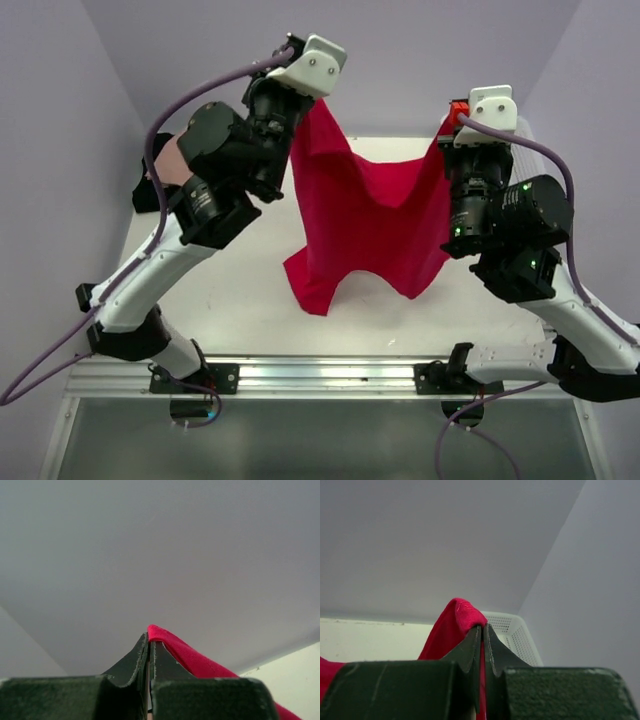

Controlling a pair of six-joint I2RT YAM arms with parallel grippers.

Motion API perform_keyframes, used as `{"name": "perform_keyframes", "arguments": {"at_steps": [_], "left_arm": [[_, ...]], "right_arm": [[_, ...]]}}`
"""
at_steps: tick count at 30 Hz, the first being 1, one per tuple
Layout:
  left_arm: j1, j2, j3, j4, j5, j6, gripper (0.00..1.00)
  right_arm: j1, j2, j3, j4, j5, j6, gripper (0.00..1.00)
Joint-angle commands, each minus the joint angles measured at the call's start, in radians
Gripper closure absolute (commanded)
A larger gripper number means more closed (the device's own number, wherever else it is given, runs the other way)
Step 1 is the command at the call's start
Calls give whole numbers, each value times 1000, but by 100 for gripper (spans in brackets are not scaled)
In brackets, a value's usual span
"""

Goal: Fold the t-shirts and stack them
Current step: Flatten the tshirt out

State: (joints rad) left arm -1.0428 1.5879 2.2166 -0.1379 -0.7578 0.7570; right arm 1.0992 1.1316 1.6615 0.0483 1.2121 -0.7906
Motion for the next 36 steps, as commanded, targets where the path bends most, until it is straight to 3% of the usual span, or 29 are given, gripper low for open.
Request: {"name": "perform_keyframes", "arguments": {"at_steps": [1,7,10,12,14,18,25,29,32,36], "left_arm": [[-63,-219,-168,248,-66,135,100],[-457,-296,-385,558,-184,482,100],[-442,-238,-327,571,-158,483,100],[-419,-200,-211,406,-109,318,100],[-323,-168,-141,246,-35,210,100],[-182,-86,-73,141,47,66,100],[197,76,58,-94,303,-309,100],[400,26,-90,-76,402,-455,100],[538,-66,-318,10,436,-495,100],[760,-150,-400,6,543,-577,100]], "right_arm": [[-2,-53,-2,64,-48,-39,100],[-2,-168,-115,117,-189,-18,100],[-1,-141,-112,114,-177,-28,100],[-2,-115,-121,136,-166,-59,100],[-4,-98,-117,134,-163,-53,100],[-18,-63,-79,26,-164,25,100],[-224,49,38,-287,-310,310,100],[-369,166,101,-410,-481,480,100],[-491,244,116,-429,-560,574,100],[-660,354,161,-478,-730,717,100]]}}
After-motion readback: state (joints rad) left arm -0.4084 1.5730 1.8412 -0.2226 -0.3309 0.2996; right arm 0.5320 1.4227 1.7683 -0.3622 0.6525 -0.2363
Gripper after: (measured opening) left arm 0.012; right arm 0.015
